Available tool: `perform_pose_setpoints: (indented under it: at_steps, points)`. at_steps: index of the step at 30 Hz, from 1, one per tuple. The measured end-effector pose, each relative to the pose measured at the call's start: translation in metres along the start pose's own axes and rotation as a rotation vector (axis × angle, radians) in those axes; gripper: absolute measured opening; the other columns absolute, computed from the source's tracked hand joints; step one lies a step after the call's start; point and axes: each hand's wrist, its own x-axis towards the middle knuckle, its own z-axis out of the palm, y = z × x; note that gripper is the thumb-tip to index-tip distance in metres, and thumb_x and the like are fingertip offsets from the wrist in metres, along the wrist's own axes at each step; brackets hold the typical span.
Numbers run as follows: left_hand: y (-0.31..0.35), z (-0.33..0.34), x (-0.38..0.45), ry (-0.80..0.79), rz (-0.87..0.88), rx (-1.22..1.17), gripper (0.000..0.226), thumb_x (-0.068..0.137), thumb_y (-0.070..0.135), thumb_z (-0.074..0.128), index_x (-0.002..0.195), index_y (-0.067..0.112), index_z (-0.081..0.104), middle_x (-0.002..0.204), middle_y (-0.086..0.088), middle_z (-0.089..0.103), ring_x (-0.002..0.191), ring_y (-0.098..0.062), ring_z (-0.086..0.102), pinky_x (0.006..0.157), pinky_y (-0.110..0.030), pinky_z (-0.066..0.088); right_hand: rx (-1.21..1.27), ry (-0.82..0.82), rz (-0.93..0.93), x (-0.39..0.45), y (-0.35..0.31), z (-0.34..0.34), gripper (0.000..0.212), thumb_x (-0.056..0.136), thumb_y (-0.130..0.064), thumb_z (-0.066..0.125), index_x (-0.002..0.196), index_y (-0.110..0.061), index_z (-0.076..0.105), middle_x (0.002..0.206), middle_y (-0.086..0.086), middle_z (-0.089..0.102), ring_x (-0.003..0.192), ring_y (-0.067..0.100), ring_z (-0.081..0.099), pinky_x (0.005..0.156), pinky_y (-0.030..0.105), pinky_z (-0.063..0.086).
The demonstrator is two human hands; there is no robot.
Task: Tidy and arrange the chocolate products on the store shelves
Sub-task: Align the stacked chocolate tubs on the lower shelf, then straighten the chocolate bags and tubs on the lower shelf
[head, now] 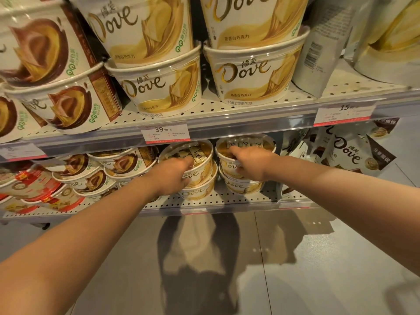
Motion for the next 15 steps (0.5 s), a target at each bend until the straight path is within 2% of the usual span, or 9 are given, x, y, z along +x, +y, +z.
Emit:
perform_pose_setpoints:
  at_steps: [3,5,9,12,15]
  points:
    - [0.016,-0.014,-0.01,0.05,0.002,-0.016,0.038,0.09,0.026,0.056,0.125,0.018,0.044,0.123,-0.004,0.055,0.11,-0.022,0.051,0.083,-0.029,0.039,0.025,0.046,-0.052,-0.014,-0.005,-0.003,0.056,0.09,-0.018,0.055,0.14,-0.017,0.029,0.131,0.008,0.05,0.114,0.025,0.051,0.086,0.031,0.044]
    - [0.03,-0.026,-0.019,0.061,0.022,-0.015,0.036,0.09,0.027,0.056,0.124,0.019,0.045,0.121,-0.003,0.056,0.107,-0.021,0.051,0.081,-0.028,0.039,0.05,0.106,-0.1,-0.028,-0.008,-0.009,0.052,0.09,-0.02,0.055,0.138,-0.018,0.034,0.132,0.007,0.05,0.117,0.024,0.05,0.093,0.034,0.045]
    - [0.06,-0.061,-0.037,0.116,0.095,-0.012,0.024,0.088,0.028,0.056,0.11,0.02,0.051,0.098,0.001,0.062,0.084,-0.016,0.055,0.074,-0.033,0.048,0.1,0.25,-0.181,-0.066,-0.008,-0.039,0.028,0.091,-0.023,0.051,0.12,-0.023,0.051,0.11,-0.002,0.062,0.099,0.017,0.057,0.079,0.03,0.046]
    - [0.086,-0.094,-0.05,0.22,0.183,-0.054,0.011,0.088,0.027,0.057,0.097,0.023,0.052,0.072,0.011,0.055,0.066,-0.006,0.052,0.055,-0.022,0.037,0.124,0.329,-0.158,-0.098,-0.002,-0.073,0.023,0.092,-0.025,0.048,0.114,-0.025,0.055,0.096,-0.004,0.065,0.086,0.016,0.059,0.074,0.035,0.049]
    - [0.117,-0.132,-0.056,0.352,0.271,-0.089,0.013,0.086,0.026,0.059,0.098,0.022,0.056,0.067,0.012,0.055,0.06,-0.001,0.051,0.055,-0.024,0.04,0.185,0.496,-0.17,-0.127,0.012,-0.107,0.016,0.091,-0.022,0.051,0.104,-0.023,0.059,0.081,-0.004,0.065,0.075,0.015,0.06,0.07,0.038,0.052]
